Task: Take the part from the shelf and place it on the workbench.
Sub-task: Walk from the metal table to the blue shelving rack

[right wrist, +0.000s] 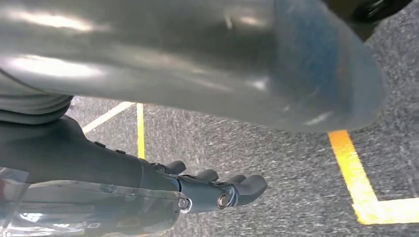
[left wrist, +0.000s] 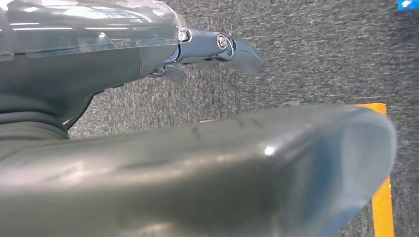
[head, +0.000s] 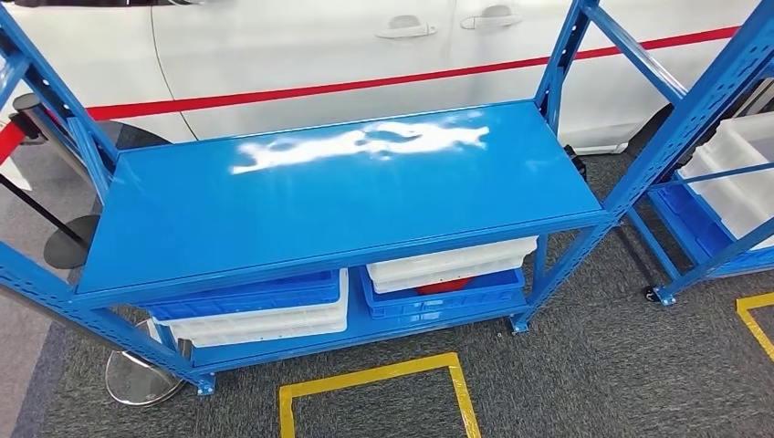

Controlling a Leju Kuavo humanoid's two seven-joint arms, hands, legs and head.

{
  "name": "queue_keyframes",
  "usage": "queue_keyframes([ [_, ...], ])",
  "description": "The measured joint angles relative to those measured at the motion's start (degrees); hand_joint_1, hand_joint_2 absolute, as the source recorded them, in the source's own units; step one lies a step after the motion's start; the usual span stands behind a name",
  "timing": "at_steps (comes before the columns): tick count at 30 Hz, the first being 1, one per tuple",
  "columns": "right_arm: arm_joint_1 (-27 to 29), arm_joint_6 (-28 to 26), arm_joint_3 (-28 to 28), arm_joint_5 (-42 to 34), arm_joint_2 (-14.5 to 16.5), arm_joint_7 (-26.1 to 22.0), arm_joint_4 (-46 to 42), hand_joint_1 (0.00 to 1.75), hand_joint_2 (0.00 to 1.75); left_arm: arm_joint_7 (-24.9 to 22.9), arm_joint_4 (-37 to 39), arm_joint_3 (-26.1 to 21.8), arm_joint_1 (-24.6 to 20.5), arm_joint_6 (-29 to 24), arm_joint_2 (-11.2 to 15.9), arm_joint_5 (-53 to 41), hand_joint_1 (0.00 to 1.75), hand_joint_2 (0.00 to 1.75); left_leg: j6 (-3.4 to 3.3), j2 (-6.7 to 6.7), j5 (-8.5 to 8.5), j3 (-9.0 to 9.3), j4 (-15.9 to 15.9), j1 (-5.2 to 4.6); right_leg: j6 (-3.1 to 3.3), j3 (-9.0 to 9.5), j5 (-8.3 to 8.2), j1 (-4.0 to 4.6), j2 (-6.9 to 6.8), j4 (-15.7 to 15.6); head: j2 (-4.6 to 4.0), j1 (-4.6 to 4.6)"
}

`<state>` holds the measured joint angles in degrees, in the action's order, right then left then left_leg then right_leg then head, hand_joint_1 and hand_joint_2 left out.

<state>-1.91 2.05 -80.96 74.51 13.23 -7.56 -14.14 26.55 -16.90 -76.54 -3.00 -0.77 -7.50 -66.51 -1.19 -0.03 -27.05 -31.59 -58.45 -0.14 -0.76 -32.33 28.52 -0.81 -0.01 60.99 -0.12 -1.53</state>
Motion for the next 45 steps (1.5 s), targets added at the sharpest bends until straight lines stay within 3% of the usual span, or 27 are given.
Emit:
queue_keyframes([
  [1, 0.0, 0.0, 0.0, 0.0, 0.0, 0.1, 0.0, 0.00, 0.00, 0.0, 0.0, 0.0, 0.0, 0.0, 0.0, 0.0, 0.00, 0.00, 0.28, 0.03, -0.10, -0.02, -0.1, -0.11, 0.20, 0.47, -0.34, 0.14, -0.04, -1.4, 0.01, -0.04],
  [5, 0.0, 0.1, 0.0, 0.0, 0.0, 0.3, 0.0, 0.00, 0.00, 0.2, 0.0, 0.0, -0.1, 0.0, 0.0, 0.2, 0.00, 0.00, 1.54, 0.09, -0.96, -0.24, -0.9, -0.07, 1.21, 0.61, -0.59, -0.08, 0.00, -2.2, 0.00, -0.10],
  [6, 0.0, 0.1, 0.0, 0.1, 0.0, 0.3, 0.0, 0.00, 0.00, 0.2, 0.0, 0.0, -0.1, 0.0, 0.0, 0.3, 0.00, 0.00, 1.89, 0.07, -2.26, -1.08, -2.9, 0.04, 1.50, 0.69, -0.70, -0.20, -0.05, -2.4, 0.00, -0.12],
  [9, 0.1, 0.1, 0.0, 0.2, 0.1, 0.4, 0.0, 0.00, 0.00, 0.4, 0.0, 0.0, 0.0, 0.0, 0.0, 0.5, 0.00, 0.00, 2.72, 0.05, -7.37, -5.99, -13.6, 0.48, 1.88, 0.73, -0.68, -0.17, -0.09, -2.4, 0.00, -0.15],
  [10, 0.1, 0.1, 0.0, 0.2, 0.1, 0.4, 0.0, 0.00, 0.00, 0.4, 0.0, 0.0, 0.0, -0.1, 0.0, 0.6, 0.00, 0.00, 2.87, 0.05, -7.77, -7.04, -15.8, 0.60, 1.91, 0.77, -0.64, -0.14, -0.06, -2.4, 0.00, -0.15],
  [11, 0.1, 0.1, 0.0, 0.3, 0.1, 0.5, 0.0, 0.00, 0.00, 0.5, 0.0, -0.1, 0.0, -0.3, -0.1, 0.7, 0.00, 0.00, 2.93, 0.05, -6.97, -7.07, -15.7, 0.70, 1.89, 0.86, -0.58, -0.14, -0.02, -2.4, 0.01, -0.15],
  [13, 0.1, 0.1, 0.0, 0.4, 0.1, 0.6, 0.0, 0.00, 0.00, 0.4, 0.0, -0.2, 0.0, -0.9, -0.1, 1.0, 0.00, 0.87, 2.78, 0.06, -2.97, -4.25, -9.6, 0.80, 1.73, 1.22, -0.40, -0.15, 0.13, -2.4, -0.01, -0.15],
  [15, 0.0, 0.1, 0.0, 0.6, 0.1, 0.8, 0.0, 0.00, 0.00, 0.2, 0.0, -0.4, -0.2, -1.7, -0.1, 1.1, 0.00, 1.75, 2.20, 0.01, -0.35, -0.85, -2.5, 0.63, 1.30, 1.49, -0.18, -0.03, 0.21, -2.3, -0.01, -0.14],
  [16, 0.0, 0.1, 0.0, 0.6, 0.1, 0.8, 0.0, 0.00, 0.00, 0.0, 0.0, -0.4, -0.2, -2.0, -0.1, 1.1, 0.00, 1.75, 1.85, -0.03, 0.00, -0.01, -0.6, 0.48, 0.99, 1.51, -0.11, 0.01, 0.22, -2.3, 0.00, -0.12],
  [20, 0.0, 0.0, 0.0, 0.8, 0.1, 1.0, 0.0, 0.00, 1.75, -0.3, 0.0, -0.5, -0.3, -2.5, -0.3, 1.2, 0.00, 1.75, 0.32, -0.05, 0.29, 0.41, 0.8, 0.47, -0.34, 1.42, 0.33, -0.06, 0.19, -2.0, 0.01, -0.06],
  [22, 0.0, -0.2, 0.0, 0.9, 0.1, 1.2, 0.0, 0.00, 1.75, -0.5, 0.0, -0.6, -0.4, -2.6, -0.4, 1.4, 0.00, 1.75, -0.36, 0.07, 0.63, 0.59, 1.4, 0.70, -0.68, -0.55, 3.04, -0.07, 0.16, 2.3, 0.01, 0.02],
  [24, 0.0, -0.3, 0.0, 1.0, 0.1, 1.5, 0.0, 0.00, 1.75, -1.1, 0.0, -0.8, -0.4, -2.9, -0.5, 1.5, 0.00, 1.75, -0.61, 0.17, 0.62, 0.52, 1.4, 0.56, -0.87, -4.38, 6.58, -0.05, 0.15, 9.8, 0.01, 0.07],
  [25, 0.0, -0.4, 0.0, 1.1, 0.1, 1.6, 0.0, 0.00, 1.75, -1.4, 0.0, -1.0, -0.4, -3.1, -0.5, 1.6, 0.00, 1.75, -0.65, 0.21, 0.59, 0.52, 1.4, 0.50, -0.94, -5.81, 7.30, -0.05, 0.14, 12.5, 0.01, 0.06],
  [26, 0.1, -0.5, 0.0, 1.1, 0.1, 1.8, 0.0, 0.00, 1.75, -1.6, 0.0, -1.0, -0.4, -3.3, -0.5, 1.6, 0.00, 1.75, -0.66, 0.23, 0.54, 0.56, 1.3, 0.47, -0.96, -6.30, 6.85, -0.06, 0.13, 13.3, 0.01, 0.07],
  [27, 0.2, -0.6, 0.3, 0.9, 0.1, 1.9, 0.0, 0.00, 1.75, -1.8, -0.1, -0.9, -0.4, -3.4, -0.5, 1.8, 0.00, 1.75, -0.62, 0.22, 0.47, 0.65, 1.3, 0.46, -0.91, -5.63, 5.30, -0.07, 0.11, 11.7, 0.01, 0.07],
  [30, 0.8, -0.8, 2.0, -0.9, -0.2, 2.2, 0.0, 0.00, 1.75, -2.5, -0.7, 0.8, -0.5, -3.4, -0.5, 3.6, 0.00, 0.44, -0.06, 0.09, -0.01, 0.91, 0.9, 0.28, -0.38, -0.46, -0.03, 0.02, 0.04, 0.7, 0.01, 0.05],
  [31, 0.9, -0.9, 2.8, -1.8, -0.2, 2.3, 0.0, 0.00, 1.31, -2.8, -0.9, 1.5, -0.5, -3.4, -0.5, 4.4, 0.00, 0.00, 0.23, 0.07, -0.17, 0.90, 0.7, 0.17, -0.13, 0.48, -0.61, 0.07, 0.07, -1.4, 0.01, 0.03],
  [34, 1.5, -0.9, 5.5, -5.0, -0.5, 2.5, 0.0, 0.00, 0.00, -3.9, -1.6, 4.0, -0.4, -3.4, -0.3, 7.1, 0.00, 0.00, 1.16, 0.08, -0.39, 0.89, 0.7, 0.06, 0.78, 0.69, -0.72, 0.17, 0.18, -2.3, 0.01, -0.03],
  [36, 1.8, -1.0, 7.5, -7.3, -0.7, 2.6, -0.1, 0.00, 0.00, -4.6, -1.8, 5.9, -0.2, -3.3, -0.2, 9.1, 0.00, 0.00, 1.81, 0.06, -1.74, 0.24, -1.0, 0.21, 1.47, 0.77, -0.93, 0.03, 0.07, -2.6, 0.01, -0.07],
  [39, 1.9, -1.0, 10.8, -10.6, -1.3, 2.9, -0.6, 0.00, 0.00, -5.7, -1.9, 9.0, 0.5, -3.1, 0.0, 12.0, 0.00, 0.00, 2.56, 0.06, -7.06, -4.36, -11.2, 0.48, 2.01, 0.74, -0.94, 0.04, -0.06, -2.7, -0.01, -0.13],
  [40, 1.9, -1.0, 11.9, -11.7, -1.5, 3.0, -0.8, 0.00, 0.00, -6.1, -1.9, 10.1, 0.9, -2.9, 0.0, 13.0, 0.00, 0.00, 2.69, 0.06, -8.15, -5.92, -14.5, 0.54, 2.05, 0.75, -0.90, 0.09, -0.06, -2.7, -0.01, -0.12],
  [41, 1.9, -1.0, 13.1, -12.9, -1.7, 3.1, -1.2, 0.00, 0.00, -6.5, -1.9, 11.1, 1.4, -2.8, 0.0, 13.9, 0.00, 0.00, 2.71, 0.06, -8.13, -6.67, -16.0, 0.57, 2.08, 0.80, -0.85, 0.13, -0.03, -2.6, -0.01, -0.12],
  [42, 1.9, -1.0, 14.2, -13.9, -1.9, 3.2, -1.5, 0.00, 0.00, -6.9, -1.9, 12.2, 1.9, -2.7, 0.1, 14.9, 0.00, 0.00, 2.63, 0.06, -6.96, -6.33, -15.2, 0.58, 2.08, 0.90, -0.77, 0.16, 0.02, -2.6, 0.00, -0.13],
  [45, 1.8, -1.1, 17.6, -17.1, -2.3, 3.3, -2.7, 0.00, 0.00, -7.9, -1.9, 15.3, 3.1, -2.6, 0.4, 17.6, 0.00, 0.00, 1.75, 0.06, -1.30, -1.23, -4.0, 0.41, 1.71, 1.36, -0.44, 0.26, 0.10, -2.5, 0.01, -0.11],
])
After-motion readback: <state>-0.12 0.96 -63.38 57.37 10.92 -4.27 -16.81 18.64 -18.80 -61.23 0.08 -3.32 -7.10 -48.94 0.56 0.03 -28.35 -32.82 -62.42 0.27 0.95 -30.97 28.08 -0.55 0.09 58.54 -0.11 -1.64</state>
